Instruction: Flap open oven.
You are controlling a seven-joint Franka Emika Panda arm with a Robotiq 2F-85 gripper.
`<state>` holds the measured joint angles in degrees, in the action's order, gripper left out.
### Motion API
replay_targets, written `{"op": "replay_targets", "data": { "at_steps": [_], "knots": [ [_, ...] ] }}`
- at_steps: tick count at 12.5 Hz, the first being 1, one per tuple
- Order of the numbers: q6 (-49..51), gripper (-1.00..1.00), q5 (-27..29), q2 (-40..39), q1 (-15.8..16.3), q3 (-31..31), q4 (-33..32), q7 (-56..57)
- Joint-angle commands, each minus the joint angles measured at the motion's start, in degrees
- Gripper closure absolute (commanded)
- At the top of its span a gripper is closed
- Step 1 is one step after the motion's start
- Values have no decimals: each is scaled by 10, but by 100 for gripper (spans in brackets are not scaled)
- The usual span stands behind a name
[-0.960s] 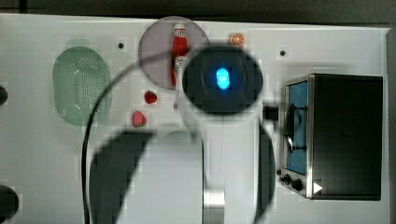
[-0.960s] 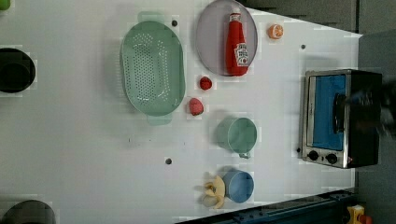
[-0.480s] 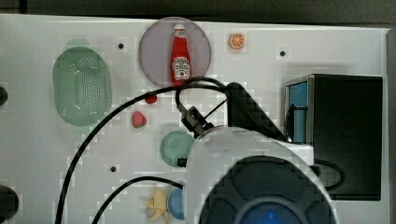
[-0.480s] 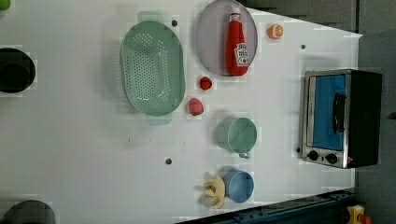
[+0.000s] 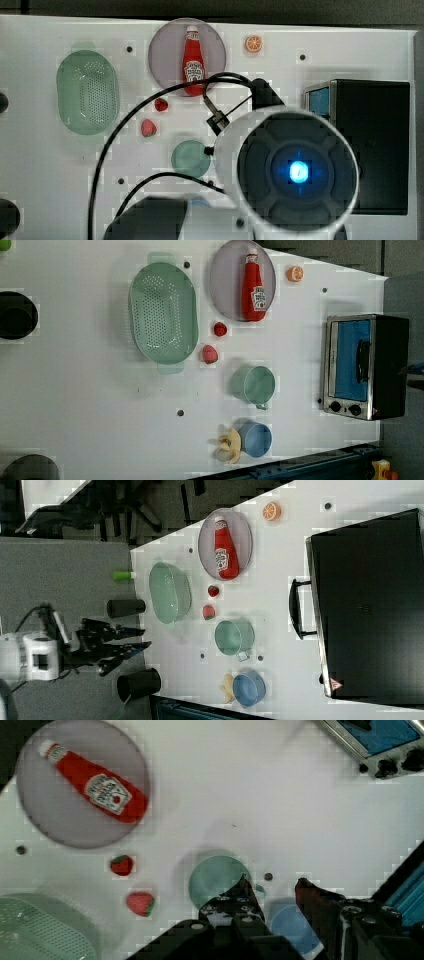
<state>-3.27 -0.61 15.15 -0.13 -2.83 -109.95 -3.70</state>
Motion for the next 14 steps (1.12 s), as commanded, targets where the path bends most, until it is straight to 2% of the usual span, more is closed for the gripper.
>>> {"op": "replay_targets", "data": {
  "at_steps": [1, 5, 8, 11, 14],
  "knots": [
    [-3, 65, -2, 12, -13, -4, -16, 22],
    [-16, 65, -22, 4, -13, -19, -58, 74],
    [-90, 65, -53, 4, -14, -38, -103, 190],
    [-163, 65, -54, 0, -21, -82, -141, 301],
    [-205, 65, -54, -24, -23, -136, -150, 448]
  ]
}}
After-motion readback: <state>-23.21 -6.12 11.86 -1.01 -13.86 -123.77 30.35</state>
